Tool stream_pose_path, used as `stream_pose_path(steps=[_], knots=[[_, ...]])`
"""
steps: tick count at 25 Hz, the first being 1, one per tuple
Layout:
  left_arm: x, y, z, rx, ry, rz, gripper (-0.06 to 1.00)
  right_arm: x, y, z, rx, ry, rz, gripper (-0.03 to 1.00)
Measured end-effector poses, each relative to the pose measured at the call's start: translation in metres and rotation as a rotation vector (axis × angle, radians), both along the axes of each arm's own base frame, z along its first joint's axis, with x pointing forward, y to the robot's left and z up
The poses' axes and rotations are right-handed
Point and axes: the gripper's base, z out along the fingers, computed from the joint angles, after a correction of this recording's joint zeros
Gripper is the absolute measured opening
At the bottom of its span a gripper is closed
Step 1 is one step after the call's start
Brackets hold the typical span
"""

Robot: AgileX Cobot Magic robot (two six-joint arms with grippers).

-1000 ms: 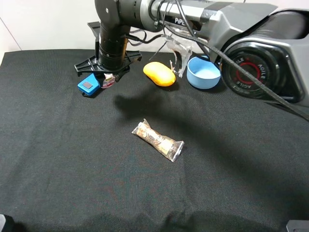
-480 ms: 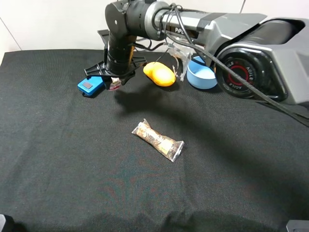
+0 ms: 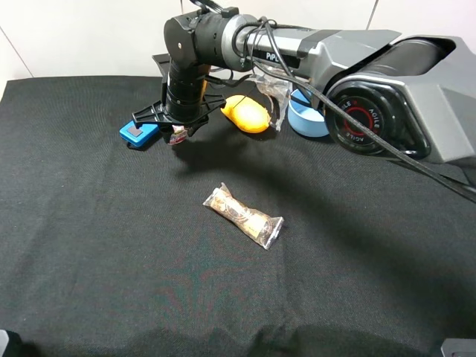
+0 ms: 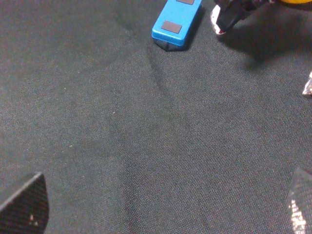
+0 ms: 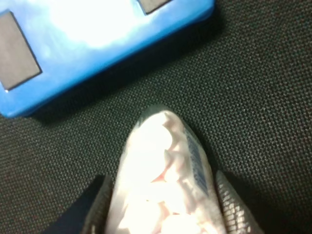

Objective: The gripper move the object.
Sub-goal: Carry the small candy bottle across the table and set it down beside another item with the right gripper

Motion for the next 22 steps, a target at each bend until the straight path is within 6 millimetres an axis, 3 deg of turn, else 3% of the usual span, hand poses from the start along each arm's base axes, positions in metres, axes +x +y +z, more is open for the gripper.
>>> stream_pose_path(steps=[12, 22], knots=[[0.0000, 0.0000, 0.0000, 0.000, 0.000, 0.000, 0.97, 0.0001, 0.0001, 0.0000, 0.001, -0.001, 0.000, 0.34], [0.0000, 0.0000, 0.0000, 0.000, 0.000, 0.000, 0.97, 0.0001, 0.0001, 0.0001, 0.002, -0.002, 0.000, 0.67]])
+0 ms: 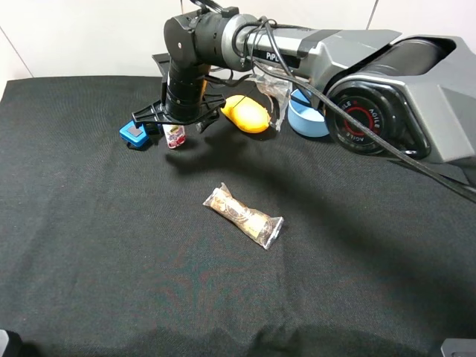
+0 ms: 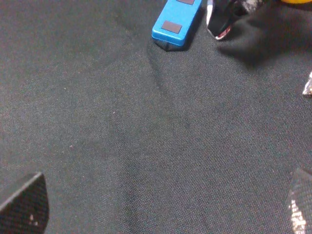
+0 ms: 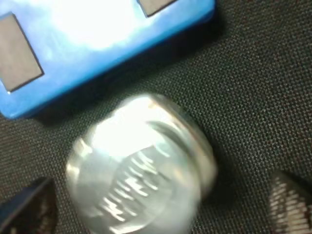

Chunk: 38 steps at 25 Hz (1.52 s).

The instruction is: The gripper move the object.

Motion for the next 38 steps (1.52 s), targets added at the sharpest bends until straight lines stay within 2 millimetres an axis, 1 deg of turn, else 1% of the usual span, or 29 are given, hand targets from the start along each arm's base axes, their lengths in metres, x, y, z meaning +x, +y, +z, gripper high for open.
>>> stream_pose_path(steps=[2, 8, 11, 26, 34, 38], knots=[[0.000, 0.000, 0.000, 0.000, 0.000, 0.000, 0.97, 0.000, 0.000, 0.000, 0.000, 0.000, 0.000, 0.68], [0.000, 0.000, 0.000, 0.000, 0.000, 0.000, 0.97, 0.000, 0.000, 0.000, 0.000, 0.000, 0.000, 0.69], [0.000, 0.000, 0.000, 0.000, 0.000, 0.000, 0.97, 0.000, 0.000, 0.005, 0.001, -0.002, 0.003, 0.69], [0.000, 0.000, 0.000, 0.000, 0.000, 0.000, 0.97, -0.013, -0.012, 0.062, -0.052, 0.007, 0.097, 0.69], [0.000, 0.000, 0.000, 0.000, 0.000, 0.000, 0.97, -0.023, -0.022, 0.083, -0.119, 0.054, 0.160, 0.69], [0.000, 0.000, 0.000, 0.000, 0.000, 0.000, 0.97, -0.025, -0.027, 0.104, -0.103, 0.027, 0.180, 0.69]])
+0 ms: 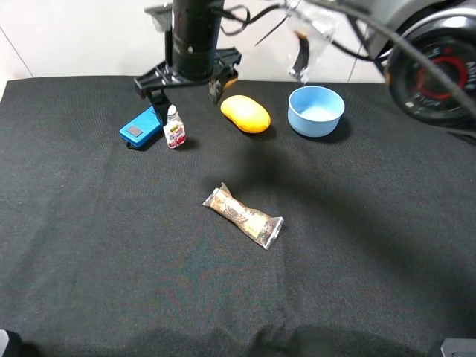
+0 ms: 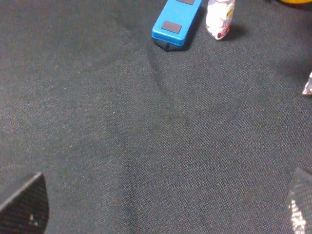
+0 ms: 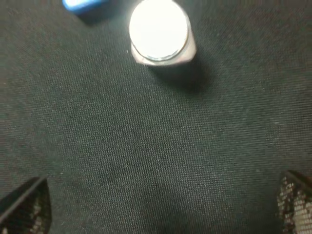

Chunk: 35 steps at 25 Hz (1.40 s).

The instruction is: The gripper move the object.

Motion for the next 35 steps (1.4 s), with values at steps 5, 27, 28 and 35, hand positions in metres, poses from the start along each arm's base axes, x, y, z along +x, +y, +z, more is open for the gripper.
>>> stream_pose_path(steps=[5, 27, 28, 35], knots=[[0.000, 0.000, 0.000, 0.000, 0.000, 0.000, 0.97, -0.004, -0.005, 0.027, 0.044, -0.034, 0.016, 0.69], [0.000, 0.000, 0.000, 0.000, 0.000, 0.000, 0.97, -0.060, -0.069, 0.095, 0.010, -0.076, 0.039, 0.69], [0.000, 0.000, 0.000, 0.000, 0.000, 0.000, 0.97, -0.064, -0.074, 0.096, 0.000, -0.079, 0.039, 0.69], [0.000, 0.000, 0.000, 0.000, 0.000, 0.000, 0.97, -0.092, -0.116, 0.109, -0.036, -0.089, 0.028, 0.69]])
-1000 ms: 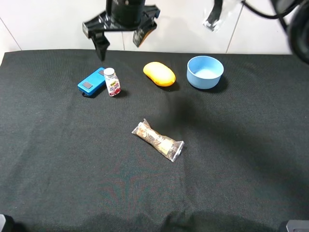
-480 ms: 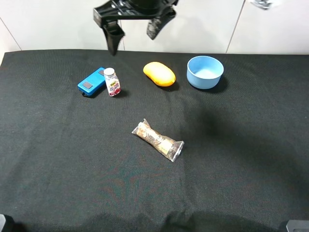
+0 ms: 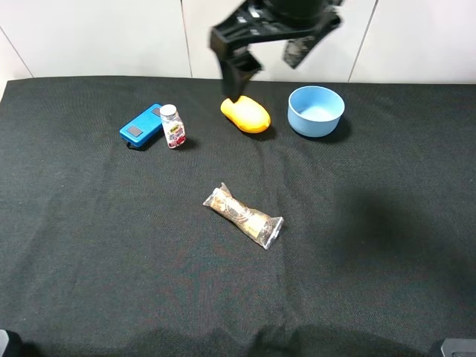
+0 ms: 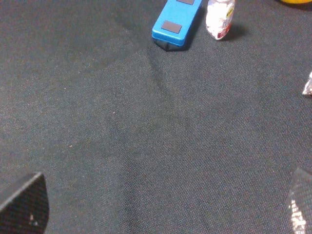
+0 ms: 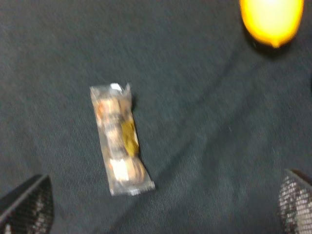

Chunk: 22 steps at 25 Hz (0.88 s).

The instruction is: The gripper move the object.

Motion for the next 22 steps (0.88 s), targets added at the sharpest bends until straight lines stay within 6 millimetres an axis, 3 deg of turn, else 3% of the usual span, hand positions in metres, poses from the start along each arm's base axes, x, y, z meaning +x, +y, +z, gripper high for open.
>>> stream_pose_path(steps=[14, 22], knots=[[0.000, 0.000, 0.000, 0.000, 0.000, 0.000, 0.97, -0.055, -0.103, 0.010, -0.076, -0.076, -0.106, 0.69], [0.000, 0.000, 0.000, 0.000, 0.000, 0.000, 0.97, -0.102, -0.142, 0.011, -0.044, -0.127, -0.143, 0.69]])
